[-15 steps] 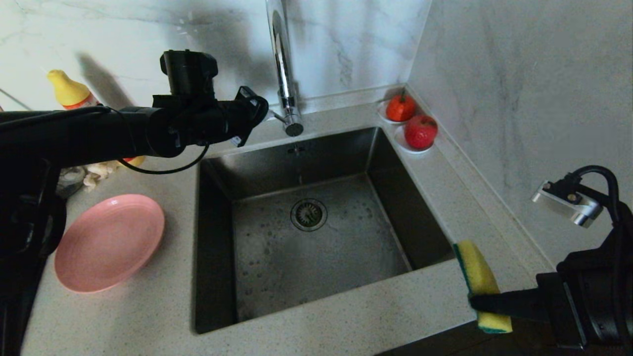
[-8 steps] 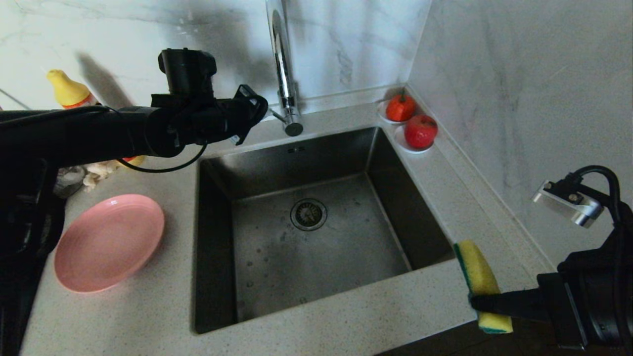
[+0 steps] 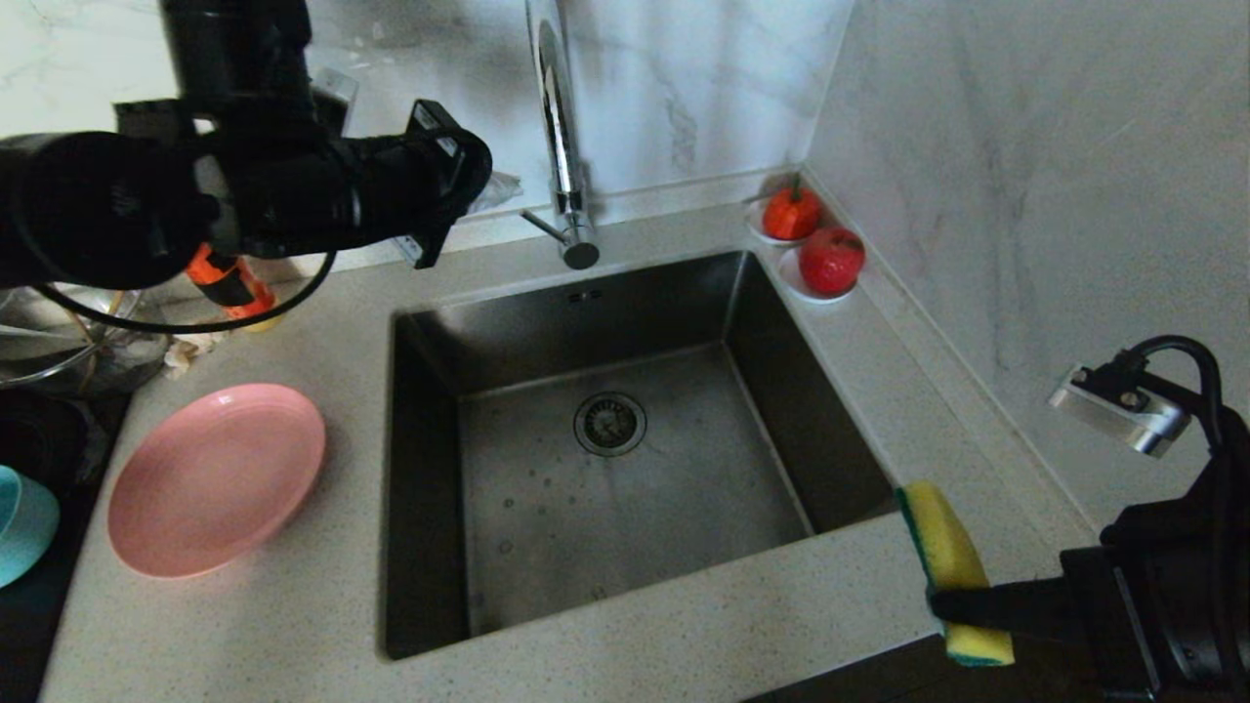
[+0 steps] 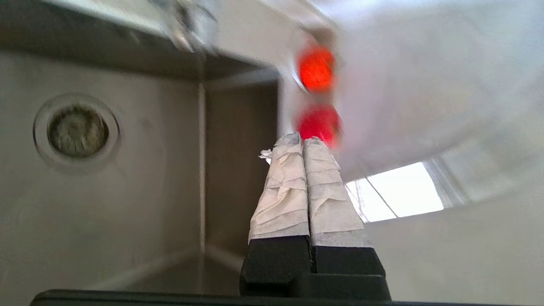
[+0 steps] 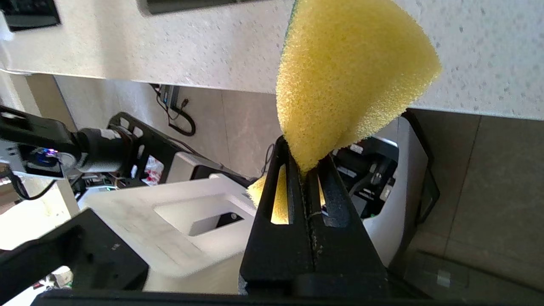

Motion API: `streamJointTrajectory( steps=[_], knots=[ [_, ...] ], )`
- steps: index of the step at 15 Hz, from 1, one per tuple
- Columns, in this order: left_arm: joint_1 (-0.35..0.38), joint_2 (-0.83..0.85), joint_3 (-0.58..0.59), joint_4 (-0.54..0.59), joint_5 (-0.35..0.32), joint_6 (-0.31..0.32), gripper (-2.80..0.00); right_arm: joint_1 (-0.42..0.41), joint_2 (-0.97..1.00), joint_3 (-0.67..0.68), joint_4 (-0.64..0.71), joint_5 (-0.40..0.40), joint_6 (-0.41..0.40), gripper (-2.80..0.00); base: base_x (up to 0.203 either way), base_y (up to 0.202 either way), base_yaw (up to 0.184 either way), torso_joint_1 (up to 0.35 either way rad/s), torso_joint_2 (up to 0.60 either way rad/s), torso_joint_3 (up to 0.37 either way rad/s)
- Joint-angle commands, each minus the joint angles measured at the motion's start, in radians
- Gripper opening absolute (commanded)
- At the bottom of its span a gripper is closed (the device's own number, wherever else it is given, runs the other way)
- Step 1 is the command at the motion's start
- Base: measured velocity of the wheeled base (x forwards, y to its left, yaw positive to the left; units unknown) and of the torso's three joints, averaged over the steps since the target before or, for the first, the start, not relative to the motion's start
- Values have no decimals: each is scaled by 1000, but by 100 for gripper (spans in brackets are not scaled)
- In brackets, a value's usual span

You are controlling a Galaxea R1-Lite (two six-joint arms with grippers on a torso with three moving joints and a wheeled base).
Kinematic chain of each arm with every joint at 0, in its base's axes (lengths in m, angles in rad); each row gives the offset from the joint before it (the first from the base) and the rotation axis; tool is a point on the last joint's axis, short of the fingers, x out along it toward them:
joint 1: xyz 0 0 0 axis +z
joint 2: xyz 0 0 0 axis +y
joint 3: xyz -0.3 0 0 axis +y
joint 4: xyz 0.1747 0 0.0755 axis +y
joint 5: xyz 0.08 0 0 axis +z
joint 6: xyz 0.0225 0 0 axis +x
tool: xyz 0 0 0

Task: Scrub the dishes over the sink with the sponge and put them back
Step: Put down the sponge

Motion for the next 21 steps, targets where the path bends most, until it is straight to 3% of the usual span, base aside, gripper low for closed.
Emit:
streamJointTrajectory(
  steps=[1,2,4,5,7,8,10,15,19,21],
  knots=[
    [-15,-242,88,76,-8,33,-280,0,-8,18,3,0,1,-280,0,0,0,0,0,0],
    [-16,-313,118,133,-7,77,-280,0,-19,21,4,-3,1,-280,0,0,0,0,0,0],
    [-5,-461,180,267,46,237,-280,0,-29,34,4,-10,-10,-280,0,0,0,0,0,0],
    [2,-524,220,326,138,330,-280,-1,-29,35,4,-13,-9,-280,0,0,0,0,0,0],
    [10,-652,345,384,412,469,-280,-1,-33,41,5,-15,-7,-280,0,0,0,0,0,0],
    [12,-722,416,395,488,512,-280,-1,-36,45,4,-16,-7,-280,0,0,0,0,0,0],
    [20,-884,567,406,577,584,-280,-1,-53,50,11,-26,-7,-280,0,0,0,0,0,0],
    [163,-1221,891,413,641,650,-280,-1,-61,103,8,-73,-4,-280,0,0,0,0,0,0],
    [219,-1468,1065,444,673,653,-280,-1,-73,101,19,-82,-4,-280,0,0,0,0,0,0],
    [230,-1493,1159,450,740,630,-280,-1,-65,104,19,-85,-4,-280,0,0,0,0,0,0]
  ],
)
